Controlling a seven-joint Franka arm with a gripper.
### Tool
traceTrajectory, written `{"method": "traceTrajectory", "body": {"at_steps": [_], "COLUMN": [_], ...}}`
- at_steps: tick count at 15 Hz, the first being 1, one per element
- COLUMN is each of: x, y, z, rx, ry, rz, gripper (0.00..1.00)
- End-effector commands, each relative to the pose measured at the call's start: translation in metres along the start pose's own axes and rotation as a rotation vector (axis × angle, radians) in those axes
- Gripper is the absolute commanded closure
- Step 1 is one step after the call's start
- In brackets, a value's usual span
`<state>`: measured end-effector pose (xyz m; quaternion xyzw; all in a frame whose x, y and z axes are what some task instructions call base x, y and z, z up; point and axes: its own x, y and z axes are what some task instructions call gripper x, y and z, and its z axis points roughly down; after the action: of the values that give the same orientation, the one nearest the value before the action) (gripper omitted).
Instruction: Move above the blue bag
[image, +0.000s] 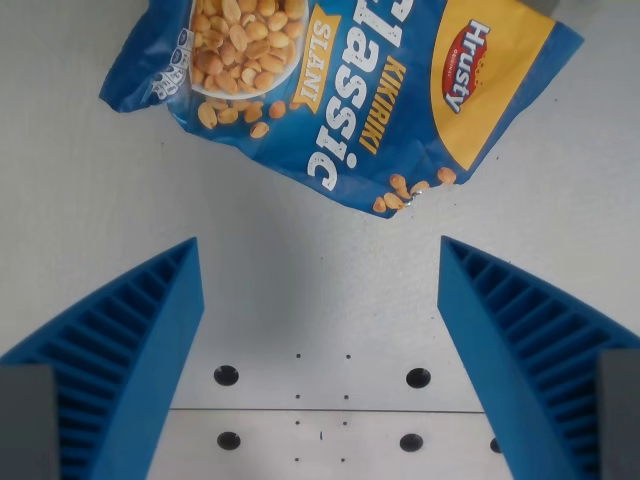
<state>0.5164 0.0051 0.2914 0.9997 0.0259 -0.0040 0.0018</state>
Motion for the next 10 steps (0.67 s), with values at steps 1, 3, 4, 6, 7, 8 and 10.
{"method": "traceTrajectory", "body": {"at_steps": [1,3,4,6,7,8,10], "x": [0.0001,0.0001,0.0001,0.0003,0.0005,0.0007,0.0017], "y": [0.0000,0.0000,0.0000,0.0001,0.0002,0.0003,0.0007], "z": [-0.0012,-0.0011,-0.0011,-0.0009,-0.0006,-0.0003,0.0009], "rx": [0.000,0.000,0.000,0.000,0.000,0.000,0.000], "ry": [0.002,0.002,0.002,0.002,0.003,0.004,0.006], "rz": [0.000,0.000,0.000,0.000,0.001,0.001,0.003], "gripper": [0.00,0.00,0.00,0.00,0.00,0.00,0.00]}}
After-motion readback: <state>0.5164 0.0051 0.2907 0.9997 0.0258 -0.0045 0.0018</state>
